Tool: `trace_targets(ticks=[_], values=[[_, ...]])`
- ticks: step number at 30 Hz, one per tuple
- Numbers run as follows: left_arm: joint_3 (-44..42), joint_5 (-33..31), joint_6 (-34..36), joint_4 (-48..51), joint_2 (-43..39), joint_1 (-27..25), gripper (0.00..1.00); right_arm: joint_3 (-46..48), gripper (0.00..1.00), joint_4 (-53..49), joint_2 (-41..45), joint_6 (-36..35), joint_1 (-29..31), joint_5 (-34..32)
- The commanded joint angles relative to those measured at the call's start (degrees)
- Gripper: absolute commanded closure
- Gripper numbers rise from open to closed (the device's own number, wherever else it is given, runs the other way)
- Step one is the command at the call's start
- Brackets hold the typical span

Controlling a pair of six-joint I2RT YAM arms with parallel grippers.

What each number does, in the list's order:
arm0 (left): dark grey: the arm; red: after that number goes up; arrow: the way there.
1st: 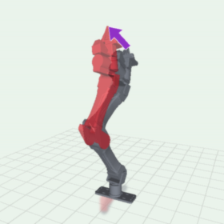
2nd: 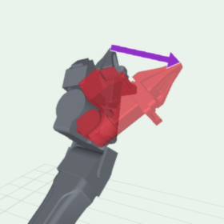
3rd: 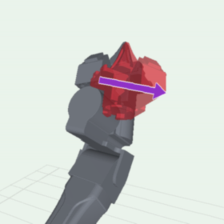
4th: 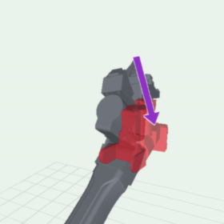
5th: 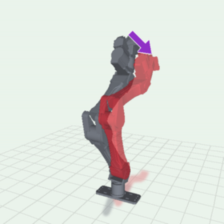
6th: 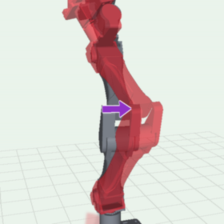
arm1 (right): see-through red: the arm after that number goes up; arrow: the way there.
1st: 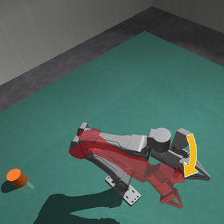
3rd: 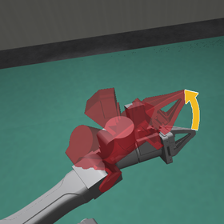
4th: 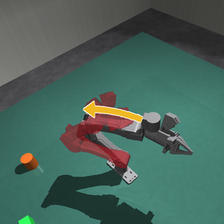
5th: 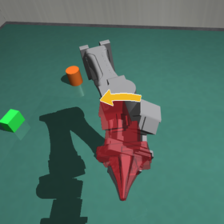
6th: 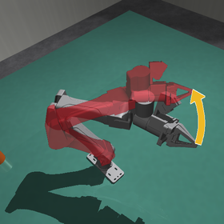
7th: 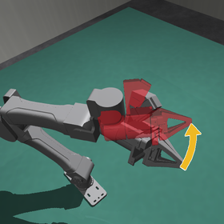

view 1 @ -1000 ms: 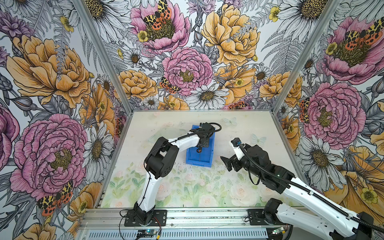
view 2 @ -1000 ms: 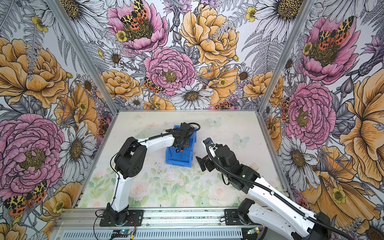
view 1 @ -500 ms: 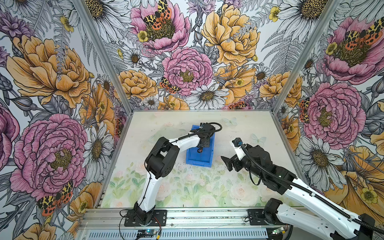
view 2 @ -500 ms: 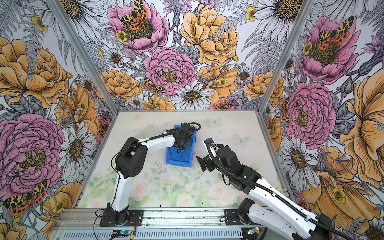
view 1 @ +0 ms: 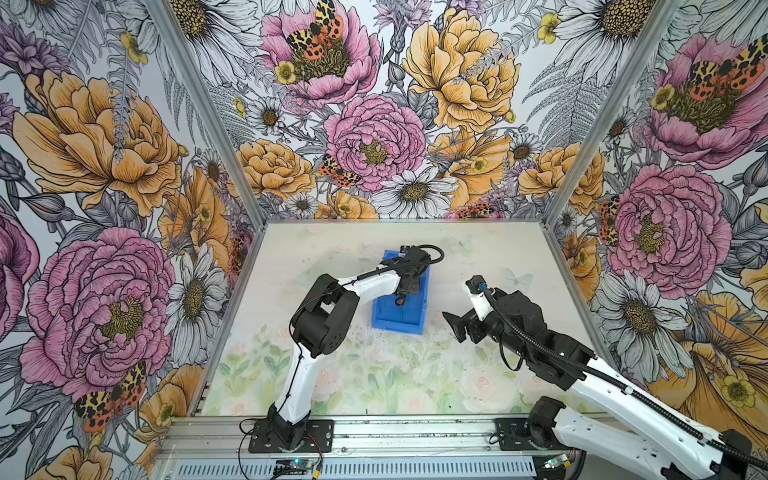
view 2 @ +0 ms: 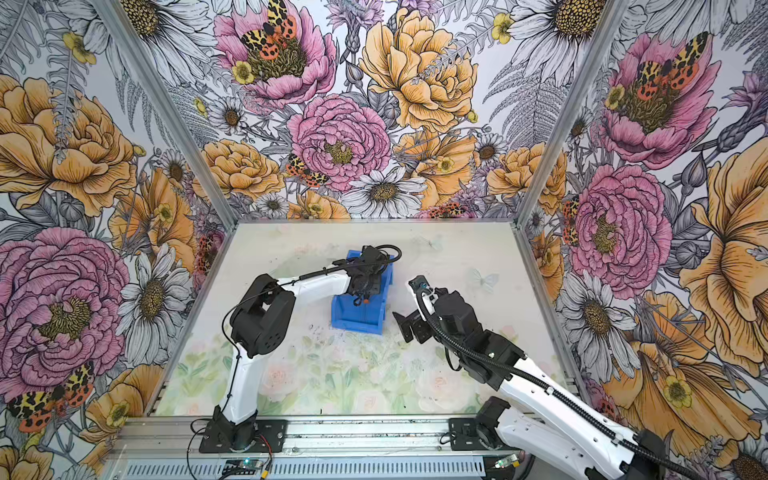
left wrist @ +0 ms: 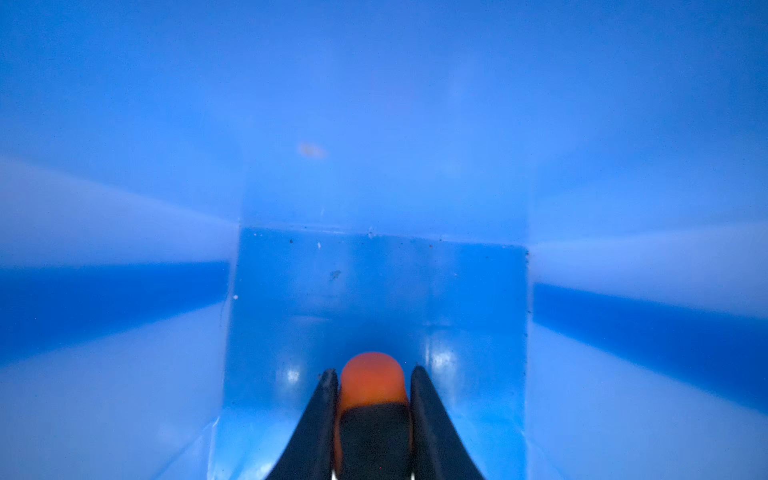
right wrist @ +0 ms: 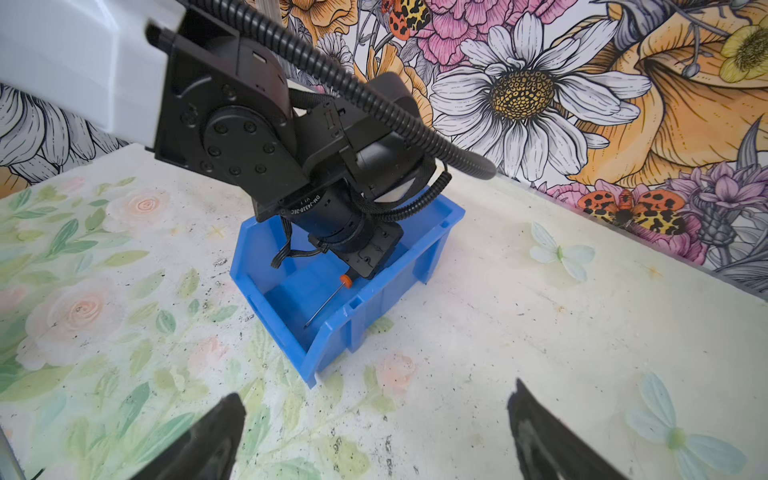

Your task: Put the screwdriver in the bin

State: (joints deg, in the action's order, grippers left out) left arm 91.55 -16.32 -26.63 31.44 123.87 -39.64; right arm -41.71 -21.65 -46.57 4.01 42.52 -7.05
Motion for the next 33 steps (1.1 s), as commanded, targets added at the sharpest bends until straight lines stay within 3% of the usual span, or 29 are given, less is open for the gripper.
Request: trace_targets(ticks=[1,21,27,33], values=[[-1.22,-0.21,-0.59,0.57,-0.40,-0.53,0.72,-0.17,0.00,0.12,1.36,0.47,-0.42,-0.70],[-0.34,-1.92,-0.04,0.61,-3.84,-1.27,0.60,0.14,0.01,-0.46,6.14,0.32,-0.70,-4.48],[-1.24,-1.72,1.41,1.02,-9.32,-1.93,0.57,0.12,0.00,-0.49,6.29,0.89,-0.69,-6.55],[-3.11,-1.09,0.11,2.77,-16.61,-2.96,0.53,2.38,0.00,-0.91,11.77,1.84,-0.69,-9.85]])
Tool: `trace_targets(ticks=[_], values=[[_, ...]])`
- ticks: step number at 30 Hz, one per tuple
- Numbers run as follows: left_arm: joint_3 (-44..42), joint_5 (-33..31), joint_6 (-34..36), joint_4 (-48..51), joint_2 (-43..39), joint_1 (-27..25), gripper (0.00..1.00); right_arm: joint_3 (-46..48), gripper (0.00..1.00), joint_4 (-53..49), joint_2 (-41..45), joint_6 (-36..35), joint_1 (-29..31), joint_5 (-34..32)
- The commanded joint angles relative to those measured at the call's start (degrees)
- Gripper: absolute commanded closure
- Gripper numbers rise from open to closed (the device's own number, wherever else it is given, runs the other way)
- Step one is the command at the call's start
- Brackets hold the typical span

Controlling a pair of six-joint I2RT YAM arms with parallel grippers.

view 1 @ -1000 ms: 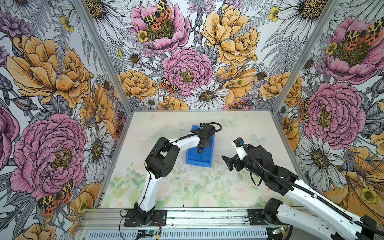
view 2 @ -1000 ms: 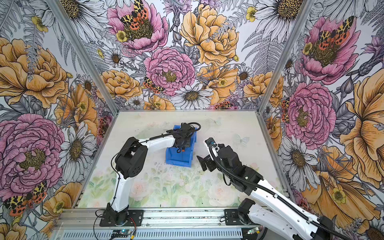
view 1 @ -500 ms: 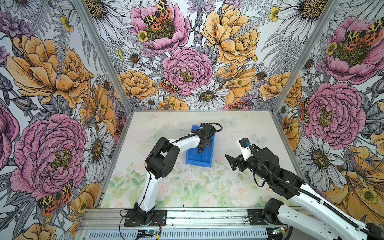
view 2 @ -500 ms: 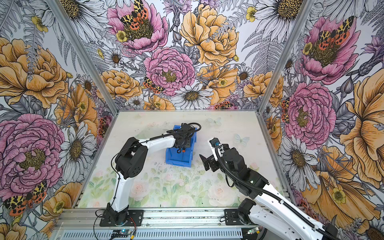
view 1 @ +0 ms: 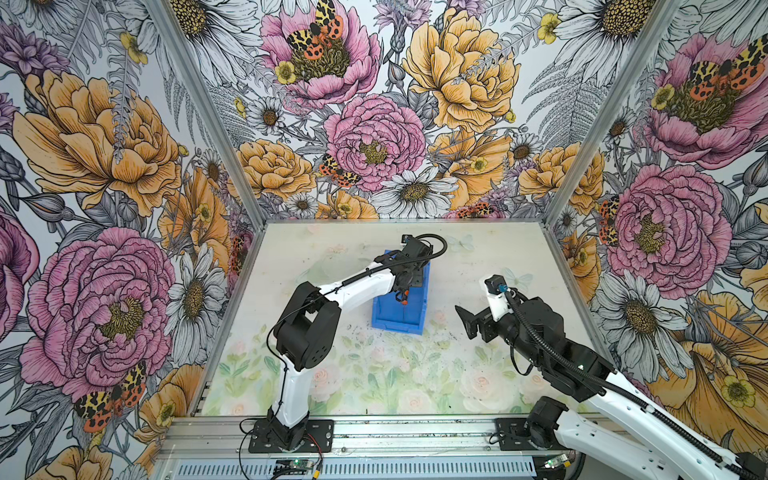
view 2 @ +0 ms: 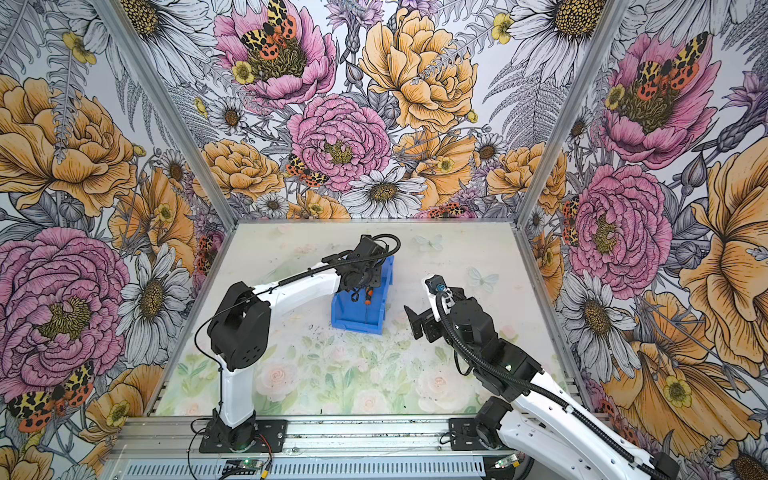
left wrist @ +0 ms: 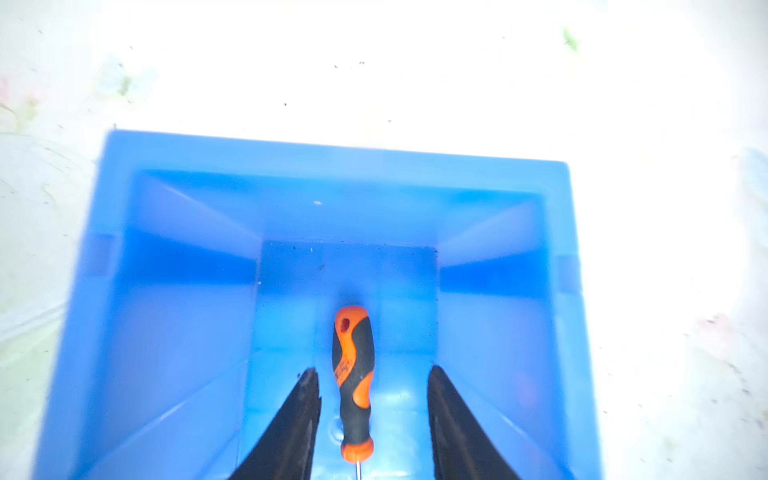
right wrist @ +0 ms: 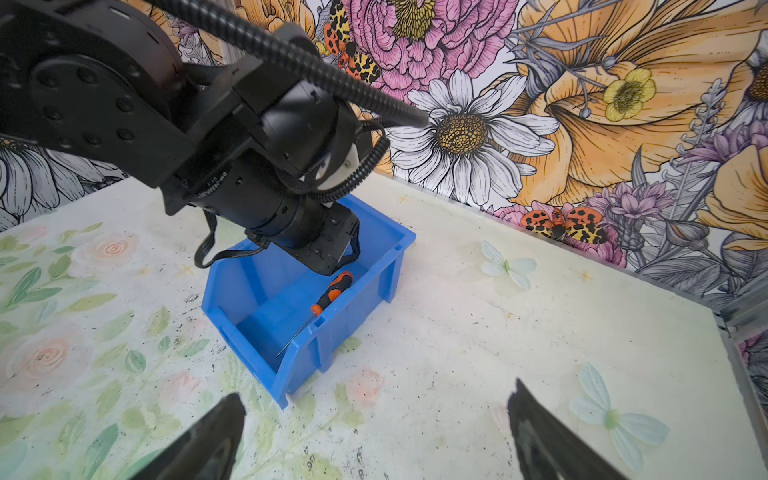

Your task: Put the screwdriver in the bin

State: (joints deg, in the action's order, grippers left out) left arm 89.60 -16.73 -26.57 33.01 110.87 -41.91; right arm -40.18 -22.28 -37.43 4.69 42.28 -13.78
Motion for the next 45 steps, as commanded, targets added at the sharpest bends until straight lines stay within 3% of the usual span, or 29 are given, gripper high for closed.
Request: trace_targets(ticks=[1,6,9,13,19,23,27,34,37,41,45], values=[[-1.35,-0.96,0.13,1.71,-4.89,-1.01,0.51,1.45,0.01,-0.32,3.68,1.39,-0.45,-4.09],[-3.73,-1.70,0.10,2.51,-11.69,-1.98,0.42,2.09,0.01,-1.18,7.40,1.81,-0.45,-7.30],[-5.14,-1.89,1.69,2.44,-14.43,-2.72,0.32,1.69,0.01,-1.48,7.53,2.29,-0.50,-10.00],[-7.26,-1.81,4.11,2.45,-17.64,-3.79,0.25,2.11,0.00,-1.36,6.32,3.76,-0.53,-12.84],[-12.94,-2.69,7.62,2.01,-25.51,-4.45,0.23,3.21,0.01,-1.05,2.13,8.74,-0.62,-18.87],[-19.45,-2.02,11.37,0.36,-32.24,-3.20,0.13,3.87,0.01,-1.01,-0.11,14.66,-0.78,-27.27],[-29.94,-0.62,12.11,-5.25,-40.83,1.16,0.02,6.43,0.01,-0.32,1.90,18.67,-1.60,-34.61],[-46.61,0.82,13.98,-12.48,-58.29,11.68,0.01,11.24,0.01,0.57,7.89,13.85,-4.48,-41.05],[-52.08,1.00,13.43,-14.40,-64.05,17.29,0.01,13.19,0.00,0.78,10.31,11.06,-6.25,-39.56],[-57.70,-7.34,12.86,-16.85,-68.11,21.86,0.01,15.98,0.01,2.80,11.48,9.07,-7.76,-38.71],[-62.33,-3.22,20.53,-22.04,-70.37,27.46,0.01,17.71,0.00,3.41,10.33,7.31,-9.77,-36.05]])
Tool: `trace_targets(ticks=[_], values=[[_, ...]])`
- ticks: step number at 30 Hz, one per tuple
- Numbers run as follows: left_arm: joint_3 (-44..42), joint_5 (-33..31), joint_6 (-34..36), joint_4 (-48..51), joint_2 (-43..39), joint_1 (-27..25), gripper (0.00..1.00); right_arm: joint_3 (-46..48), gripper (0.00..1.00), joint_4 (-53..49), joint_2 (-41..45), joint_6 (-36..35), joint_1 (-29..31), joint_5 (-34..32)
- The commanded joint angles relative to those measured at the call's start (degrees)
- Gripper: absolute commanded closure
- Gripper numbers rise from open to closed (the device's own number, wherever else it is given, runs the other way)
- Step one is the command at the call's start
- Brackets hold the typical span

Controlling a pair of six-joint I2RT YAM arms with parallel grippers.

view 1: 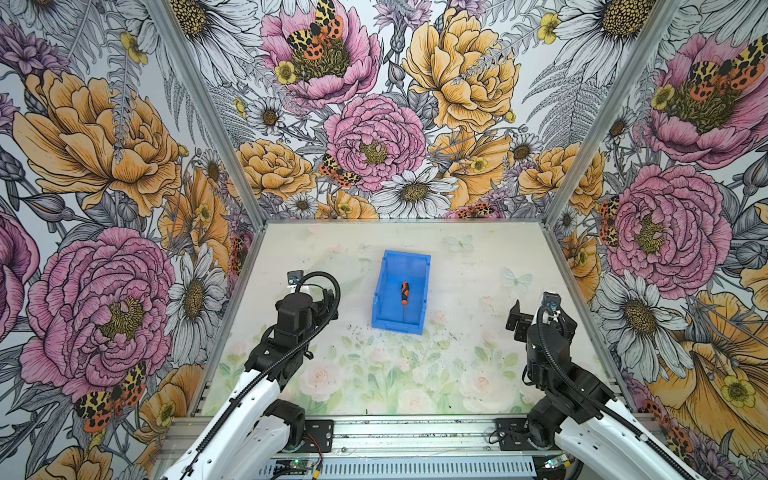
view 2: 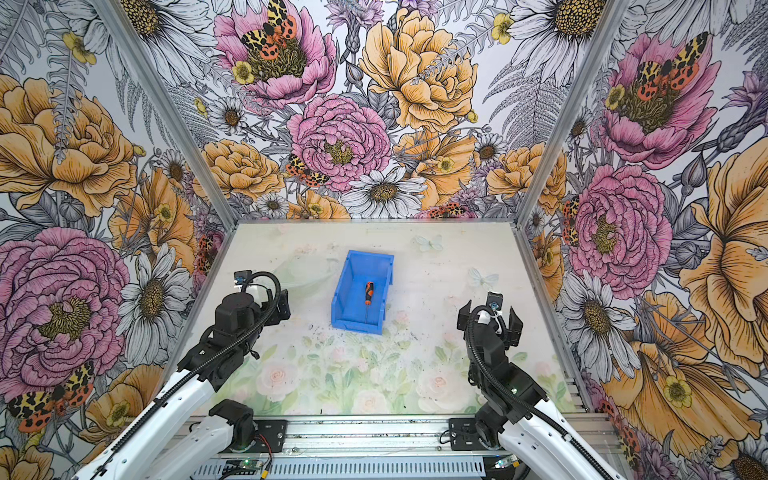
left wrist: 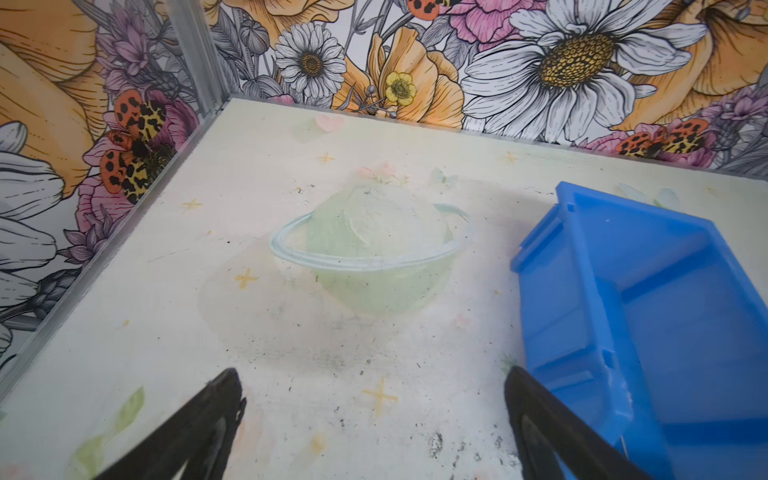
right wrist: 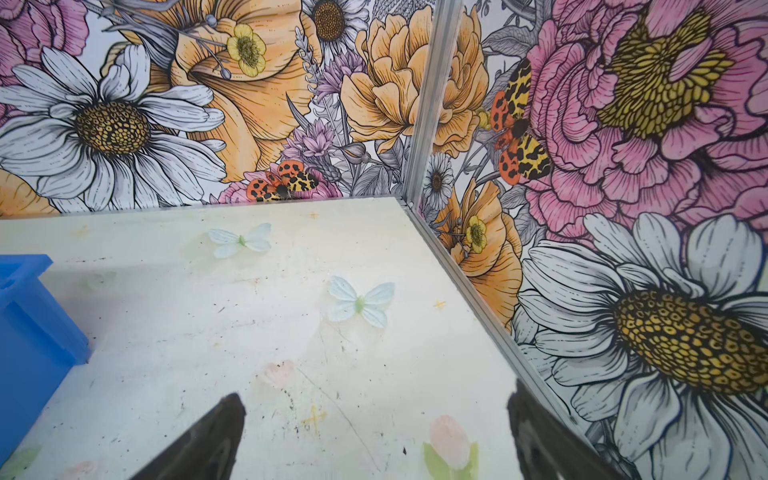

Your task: Put the screwdriver in the bin

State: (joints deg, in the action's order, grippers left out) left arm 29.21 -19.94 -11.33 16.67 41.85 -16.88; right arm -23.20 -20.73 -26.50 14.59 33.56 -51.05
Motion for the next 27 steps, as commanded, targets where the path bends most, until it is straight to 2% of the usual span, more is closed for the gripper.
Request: trace_targets(ticks=[1,5,8,13,15,19,27], values=[[-2.66,-0.18,6.35,-6.74,-1.71,3.37,0.01,1.00,0.00,1.92,-0.73,-3.18,-1.43,2.10],[-7.65,-0.42,9.02,-11.73,-1.94,6.98,0.01,3.66,0.01,4.07,0.21,-3.43,-4.08,3.00],[-10.51,0.09,8.78,-15.10,-0.80,9.64,0.01,6.70,0.00,7.36,1.00,-4.45,-7.22,7.13],[-12.02,1.98,8.32,-21.79,6.60,12.67,0.01,9.79,0.01,13.48,-0.90,-4.22,-10.92,9.20],[-10.52,1.30,7.17,-21.72,10.85,13.34,0.01,10.57,0.01,15.88,-2.68,-3.89,-12.29,10.11],[-11.53,2.50,7.62,-32.59,15.52,13.64,0.01,12.12,0.01,22.79,-7.20,-3.33,-14.46,10.95],[-8.20,3.94,10.28,-45.10,27.72,13.81,0.01,10.88,0.01,37.86,-22.17,-4.98,-20.28,15.69]])
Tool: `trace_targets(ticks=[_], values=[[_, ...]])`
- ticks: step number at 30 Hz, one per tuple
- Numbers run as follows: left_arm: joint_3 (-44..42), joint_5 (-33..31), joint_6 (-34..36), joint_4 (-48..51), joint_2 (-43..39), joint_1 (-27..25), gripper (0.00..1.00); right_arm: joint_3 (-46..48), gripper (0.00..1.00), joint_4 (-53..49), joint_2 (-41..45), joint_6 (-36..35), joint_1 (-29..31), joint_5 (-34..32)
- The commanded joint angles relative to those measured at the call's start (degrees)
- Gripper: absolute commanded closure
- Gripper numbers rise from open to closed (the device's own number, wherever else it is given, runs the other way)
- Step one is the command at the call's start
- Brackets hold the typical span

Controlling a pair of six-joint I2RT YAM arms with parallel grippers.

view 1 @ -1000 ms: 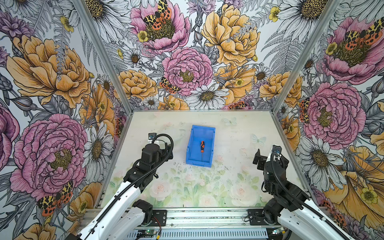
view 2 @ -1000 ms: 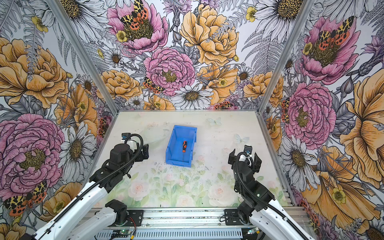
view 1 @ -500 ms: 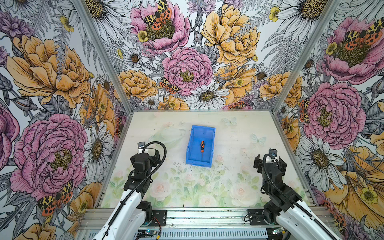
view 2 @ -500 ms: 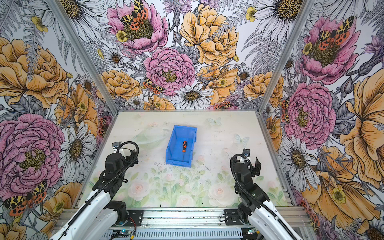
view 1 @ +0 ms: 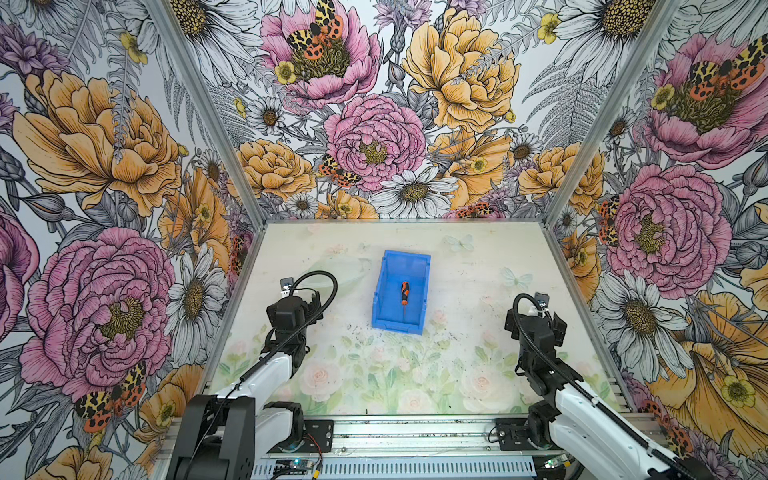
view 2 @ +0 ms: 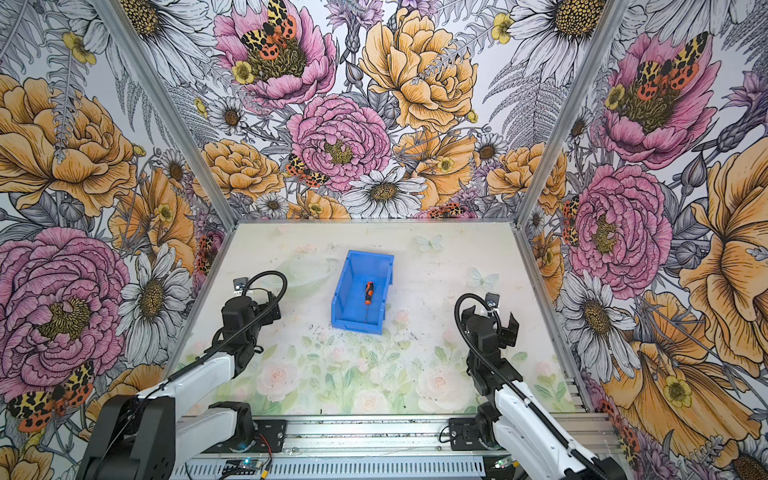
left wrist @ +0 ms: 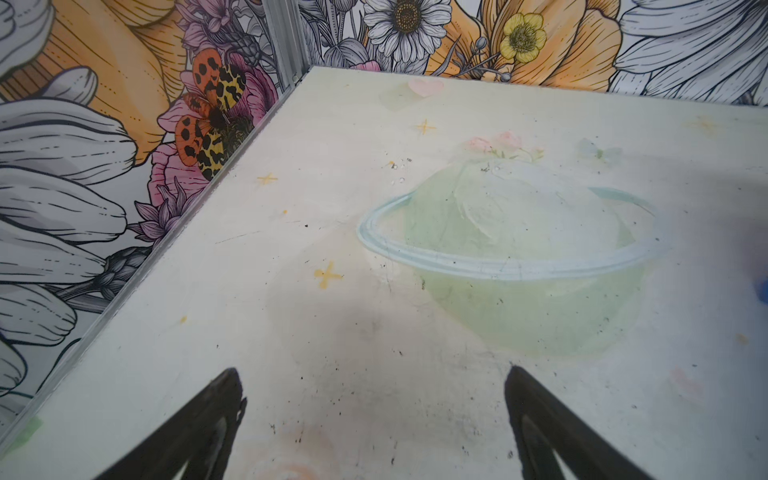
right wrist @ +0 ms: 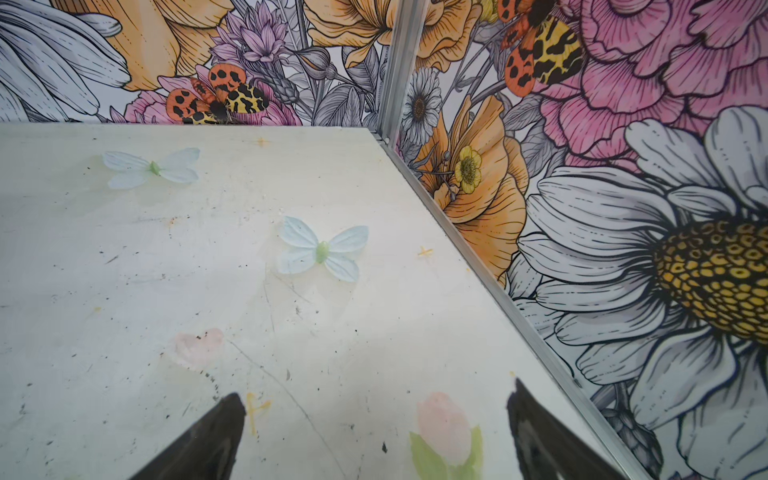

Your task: Put the screwdriver in the bin

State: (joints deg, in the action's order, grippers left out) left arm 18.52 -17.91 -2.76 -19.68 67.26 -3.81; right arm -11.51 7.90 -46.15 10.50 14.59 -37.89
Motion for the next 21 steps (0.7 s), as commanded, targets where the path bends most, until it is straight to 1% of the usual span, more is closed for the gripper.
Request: trace_targets(ticks=[1,5,10,17,21], values=[[3.00,2.03,1.99,-9.73,3.49,0.87,0.01,-1.18,0.01,10.24,-3.83,-0.94,-1.85,2.69],[5.19,2.35,2.58,-12.40,7.94,1.17,0.01,-2.08,0.01,14.50,-8.63,-1.02,-4.20,3.93],[6.50,2.87,2.85,-14.07,10.49,1.24,0.01,-3.58,0.00,17.87,-13.56,-1.17,-6.58,7.28],[6.34,3.68,3.63,-20.09,13.25,1.43,0.01,-5.59,0.01,21.64,-19.02,-2.42,-8.89,11.45],[6.16,4.53,3.71,-24.46,17.23,1.86,0.01,-6.66,0.00,24.72,-22.39,-2.86,-10.05,12.58]])
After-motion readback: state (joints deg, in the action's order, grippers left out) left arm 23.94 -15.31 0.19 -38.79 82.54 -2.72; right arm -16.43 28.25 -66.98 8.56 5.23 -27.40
